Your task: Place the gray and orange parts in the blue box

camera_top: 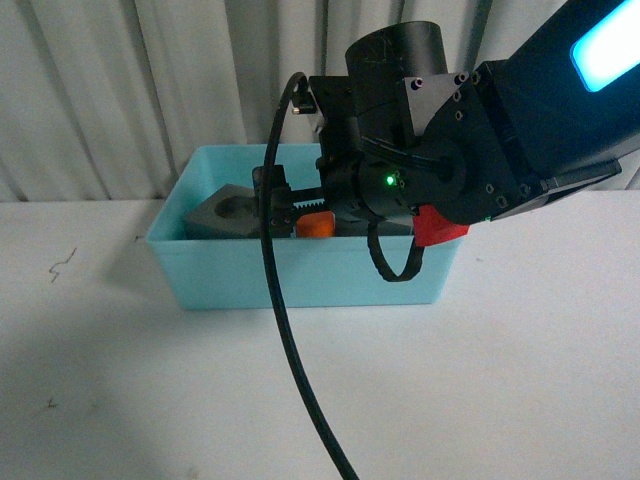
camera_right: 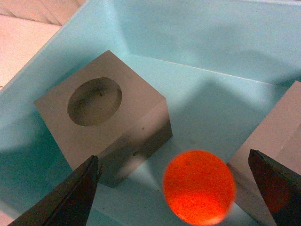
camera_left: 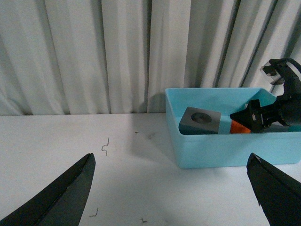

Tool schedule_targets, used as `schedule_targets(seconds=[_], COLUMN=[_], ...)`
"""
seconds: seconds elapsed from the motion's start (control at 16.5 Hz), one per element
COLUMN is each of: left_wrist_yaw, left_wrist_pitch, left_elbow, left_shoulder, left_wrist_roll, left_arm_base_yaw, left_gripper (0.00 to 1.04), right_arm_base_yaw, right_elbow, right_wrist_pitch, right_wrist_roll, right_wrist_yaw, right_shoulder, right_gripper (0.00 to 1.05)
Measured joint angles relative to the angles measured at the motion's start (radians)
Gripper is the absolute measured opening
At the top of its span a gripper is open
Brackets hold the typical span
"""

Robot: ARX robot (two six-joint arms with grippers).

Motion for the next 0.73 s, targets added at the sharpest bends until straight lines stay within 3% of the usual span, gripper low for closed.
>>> schedule_targets(seconds=[0.24, 0.42, 0.48, 0.54, 0.6, 0.73], left_wrist_yaw=[0.000, 0.000, 0.000, 0.000, 0.000, 0.000], left_wrist_pitch=[0.000, 0.000, 0.000, 0.000, 0.000, 0.000], left_elbow=[0.000, 0.000, 0.000, 0.000, 0.000, 0.000], left_shoulder=[0.000, 0.000, 0.000, 0.000, 0.000, 0.000], left_wrist_roll=[0.000, 0.000, 0.000, 0.000, 0.000, 0.000], left_arm_base_yaw=[0.000, 0.000, 0.000, 0.000, 0.000, 0.000], left_gripper=[0.98, 0.98, 0.98, 0.98, 0.98, 0.98], right_arm_base_yaw=[-0.010, -0.057, -0.129, -0.145, -0.116, 0.029], right_elbow=[-0.089, -0.278, -0.517, -0.847, -0.953, -1.114], right_wrist_pitch=[0.060, 0.127, 0.104, -0.060, -0.169, -0.414], right_wrist_roll=[0.009, -0.003, -0.007, 0.041, 0.100, 0.246], right_wrist_yaw=[-0.009, 0.000, 0.078, 0.227, 0.296, 0.484], right_shoulder=[-0.135, -0.455, -0.719, -1.073, -1.227, -1.492], right_gripper=[0.98, 0.98, 0.98, 0.98, 0.98, 0.98])
